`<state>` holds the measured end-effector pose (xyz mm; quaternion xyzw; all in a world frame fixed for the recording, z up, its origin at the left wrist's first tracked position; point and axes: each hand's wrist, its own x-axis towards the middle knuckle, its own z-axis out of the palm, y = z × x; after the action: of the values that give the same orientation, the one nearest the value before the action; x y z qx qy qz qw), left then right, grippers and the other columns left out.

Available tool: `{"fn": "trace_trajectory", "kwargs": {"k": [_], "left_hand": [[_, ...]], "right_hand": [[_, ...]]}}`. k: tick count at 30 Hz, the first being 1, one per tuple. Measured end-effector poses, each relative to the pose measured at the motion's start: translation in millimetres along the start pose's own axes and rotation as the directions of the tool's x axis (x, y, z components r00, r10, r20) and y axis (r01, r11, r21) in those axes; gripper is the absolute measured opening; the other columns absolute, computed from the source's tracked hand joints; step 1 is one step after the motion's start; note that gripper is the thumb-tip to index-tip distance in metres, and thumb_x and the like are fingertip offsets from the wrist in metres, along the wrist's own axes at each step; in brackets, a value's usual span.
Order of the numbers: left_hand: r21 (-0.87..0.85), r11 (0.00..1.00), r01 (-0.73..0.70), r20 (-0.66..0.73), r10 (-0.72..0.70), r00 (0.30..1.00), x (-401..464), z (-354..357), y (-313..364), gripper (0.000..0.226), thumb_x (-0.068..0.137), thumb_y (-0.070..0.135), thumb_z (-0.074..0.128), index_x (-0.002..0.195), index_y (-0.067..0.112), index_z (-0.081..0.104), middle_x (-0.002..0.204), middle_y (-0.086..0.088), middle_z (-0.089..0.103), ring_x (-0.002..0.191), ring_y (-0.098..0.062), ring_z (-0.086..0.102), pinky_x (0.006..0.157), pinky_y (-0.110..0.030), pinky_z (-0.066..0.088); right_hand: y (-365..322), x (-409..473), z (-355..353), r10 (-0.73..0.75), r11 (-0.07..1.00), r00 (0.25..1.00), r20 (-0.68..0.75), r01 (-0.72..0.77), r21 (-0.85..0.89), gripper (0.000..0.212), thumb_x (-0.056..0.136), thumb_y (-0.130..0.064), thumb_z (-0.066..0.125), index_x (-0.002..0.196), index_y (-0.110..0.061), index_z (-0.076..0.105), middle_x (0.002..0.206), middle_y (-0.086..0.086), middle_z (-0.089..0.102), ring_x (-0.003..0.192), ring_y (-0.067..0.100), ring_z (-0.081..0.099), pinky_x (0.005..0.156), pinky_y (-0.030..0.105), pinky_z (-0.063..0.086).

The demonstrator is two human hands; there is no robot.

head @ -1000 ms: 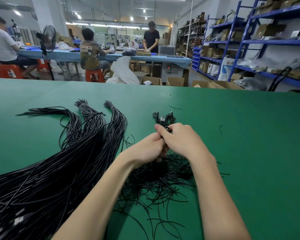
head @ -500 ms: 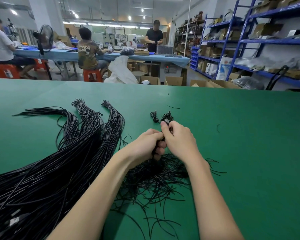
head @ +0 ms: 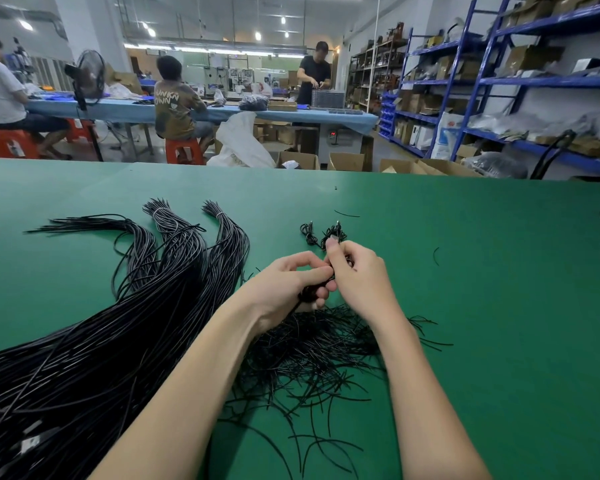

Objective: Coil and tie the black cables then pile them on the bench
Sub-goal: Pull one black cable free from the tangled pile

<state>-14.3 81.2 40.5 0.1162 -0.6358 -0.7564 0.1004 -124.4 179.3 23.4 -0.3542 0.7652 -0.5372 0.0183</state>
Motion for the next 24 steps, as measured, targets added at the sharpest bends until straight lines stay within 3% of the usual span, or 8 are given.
{"fn": "trace_trajectory", "kwargs": {"k": [4,7,9,12,15,19,20,24], "left_hand": [[-0.108,0.990,0.095,0.033,-0.092,0.995,-2,-6,2,0.006,0.087,0.014,0.072,0.088,0.007,0.073,0.082,-0.007,0.070,0.062,-0.009,0.059,0.062,-0.020,0.056],[-0.110,0.986,0.126,0.039,-0.122,0.992,-2,-7,3,0.018,0.076,0.016,0.079,0.090,0.007,0.081,0.087,-0.009,0.073,0.066,-0.009,0.065,0.065,-0.019,0.057],[-0.104,0.988,0.117,0.034,-0.114,0.993,-3,-8,2,0.023,0.072,0.014,0.081,0.093,0.004,0.081,0.089,-0.013,0.074,0.068,-0.012,0.068,0.067,-0.020,0.058],[0.025,0.998,0.058,0.008,-0.058,0.998,-2,-7,1,0.028,0.074,0.014,0.084,0.099,0.001,0.079,0.087,-0.016,0.074,0.071,-0.016,0.067,0.073,-0.023,0.059],[0.259,0.965,-0.045,-0.018,0.051,0.999,-3,-2,4,0.017,0.083,0.014,0.082,0.099,0.008,0.081,0.083,-0.013,0.076,0.073,-0.018,0.068,0.079,-0.026,0.060],[0.578,0.802,-0.154,-0.077,0.242,0.967,-2,3,5,0.010,0.086,0.017,0.079,0.094,0.023,0.081,0.072,0.000,0.077,0.070,-0.010,0.076,0.072,-0.019,0.059],[0.643,0.747,-0.169,-0.088,0.291,0.953,-1,3,3,0.010,0.086,0.017,0.078,0.094,0.023,0.081,0.069,0.003,0.076,0.068,-0.008,0.075,0.070,-0.017,0.058],[0.825,0.514,-0.235,-0.056,0.489,0.871,2,9,-6,0.015,0.088,0.022,0.075,0.101,0.022,0.081,0.071,0.006,0.076,0.053,-0.002,0.062,0.057,-0.013,0.049]], "right_hand": [[-4,0,-2,-0.024,0.997,0.999,-0.038,0.027,0.075,0.048,0.103,-0.046,0.054,0.063,-0.019,0.049,0.045,-0.005,0.059,0.049,0.010,0.056,0.048,0.017,0.035],[-3,1,-4,-0.044,0.998,0.997,-0.068,0.047,0.052,0.052,0.102,-0.041,0.057,0.057,-0.021,0.041,0.044,-0.014,0.042,0.048,0.006,0.037,0.048,0.020,0.030],[-2,2,-5,-0.064,0.998,0.994,-0.087,0.065,0.015,0.051,0.102,-0.037,0.059,0.056,-0.022,0.041,0.044,-0.015,0.040,0.047,0.006,0.035,0.048,0.019,0.029],[1,2,-5,-0.089,0.996,0.987,-0.131,0.084,-0.041,0.045,0.100,-0.031,0.063,0.059,-0.019,0.046,0.044,-0.011,0.041,0.046,0.007,0.038,0.047,0.019,0.030],[3,3,-5,-0.061,0.996,0.985,-0.162,0.050,-0.070,0.043,0.098,-0.030,0.064,0.062,-0.012,0.048,0.048,-0.008,0.040,0.045,0.009,0.038,0.044,0.019,0.030],[4,5,-4,0.073,0.994,0.982,-0.173,-0.086,-0.068,0.045,0.097,-0.033,0.064,0.057,-0.017,0.048,0.047,-0.006,0.044,0.047,0.010,0.039,0.048,0.021,0.031],[5,5,-2,0.122,0.990,0.980,-0.157,-0.131,-0.050,0.045,0.097,-0.034,0.063,0.058,-0.017,0.048,0.049,-0.005,0.046,0.051,0.017,0.042,0.052,0.027,0.035],[8,6,2,0.369,0.904,0.928,-0.052,-0.345,0.253,0.039,0.099,-0.030,0.061,0.066,-0.017,0.044,0.053,0.002,0.039,0.047,0.019,0.034,0.050,0.029,0.028]]}}
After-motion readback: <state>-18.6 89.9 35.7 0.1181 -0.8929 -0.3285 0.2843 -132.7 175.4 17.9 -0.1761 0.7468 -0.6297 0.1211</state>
